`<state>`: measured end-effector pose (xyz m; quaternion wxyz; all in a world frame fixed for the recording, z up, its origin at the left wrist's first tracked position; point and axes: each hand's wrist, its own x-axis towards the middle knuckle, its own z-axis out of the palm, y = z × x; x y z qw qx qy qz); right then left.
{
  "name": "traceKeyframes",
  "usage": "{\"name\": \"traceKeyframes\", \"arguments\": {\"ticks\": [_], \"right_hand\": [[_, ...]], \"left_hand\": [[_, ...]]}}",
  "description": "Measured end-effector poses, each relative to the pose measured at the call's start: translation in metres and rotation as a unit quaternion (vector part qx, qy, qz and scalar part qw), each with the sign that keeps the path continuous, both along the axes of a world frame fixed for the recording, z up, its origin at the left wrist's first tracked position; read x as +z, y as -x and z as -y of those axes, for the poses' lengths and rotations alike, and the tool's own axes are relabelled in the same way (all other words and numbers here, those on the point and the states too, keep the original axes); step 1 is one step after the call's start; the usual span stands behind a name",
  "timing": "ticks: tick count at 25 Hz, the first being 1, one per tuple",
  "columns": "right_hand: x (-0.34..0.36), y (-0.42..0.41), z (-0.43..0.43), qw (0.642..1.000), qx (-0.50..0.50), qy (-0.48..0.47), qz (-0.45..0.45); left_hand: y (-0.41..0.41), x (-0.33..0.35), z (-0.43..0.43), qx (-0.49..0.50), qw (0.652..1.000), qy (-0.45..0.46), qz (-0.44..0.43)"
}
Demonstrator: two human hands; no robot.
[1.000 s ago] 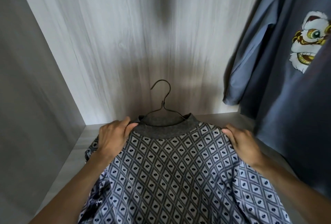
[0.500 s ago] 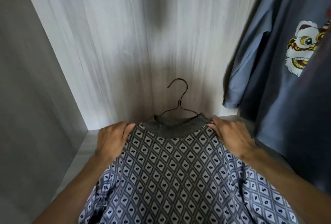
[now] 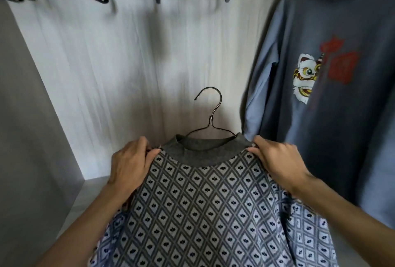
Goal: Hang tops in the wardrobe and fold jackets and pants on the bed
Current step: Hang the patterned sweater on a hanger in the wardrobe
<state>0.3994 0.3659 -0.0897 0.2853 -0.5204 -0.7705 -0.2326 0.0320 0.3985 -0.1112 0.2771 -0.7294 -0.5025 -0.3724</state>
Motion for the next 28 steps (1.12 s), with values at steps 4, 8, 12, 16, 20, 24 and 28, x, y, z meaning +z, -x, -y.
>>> {"name": "traceKeyframes", "arguments": {"ticks": [4,8,12,16,20,24,28], "right_hand": [[0.021,-0.022,0.044,0.999,-0.047,-0.023,0.014],[0.045,-0.051,0.093,0.995,-0.076,-0.058,0.007],[0.075,-0.082,0.146,0.994,-0.065,-0.092,0.009],[0.094,-0.115,0.195,0.988,-0.07,-0.124,0.051],[0.091,-0.142,0.234,0.985,-0.112,-0.129,0.034],[0.098,-0.15,0.251,0.981,-0.078,-0.153,-0.089],[0.131,-0.164,0.266,0.844,0.157,0.093,-0.504]], "left_hand": [[-0.031,0.019,0.025,0.028,0.999,-0.007,-0.024],[-0.064,0.048,0.058,0.034,0.998,-0.025,-0.055],[-0.106,0.084,0.099,-0.108,0.993,-0.036,-0.042],[-0.13,0.105,0.128,-0.121,0.99,-0.075,-0.002],[-0.154,0.12,0.146,-0.116,0.988,-0.098,-0.004],[-0.171,0.132,0.142,-0.121,0.985,-0.119,0.014],[-0.18,0.148,0.141,-0.139,0.979,-0.15,0.029]]}}
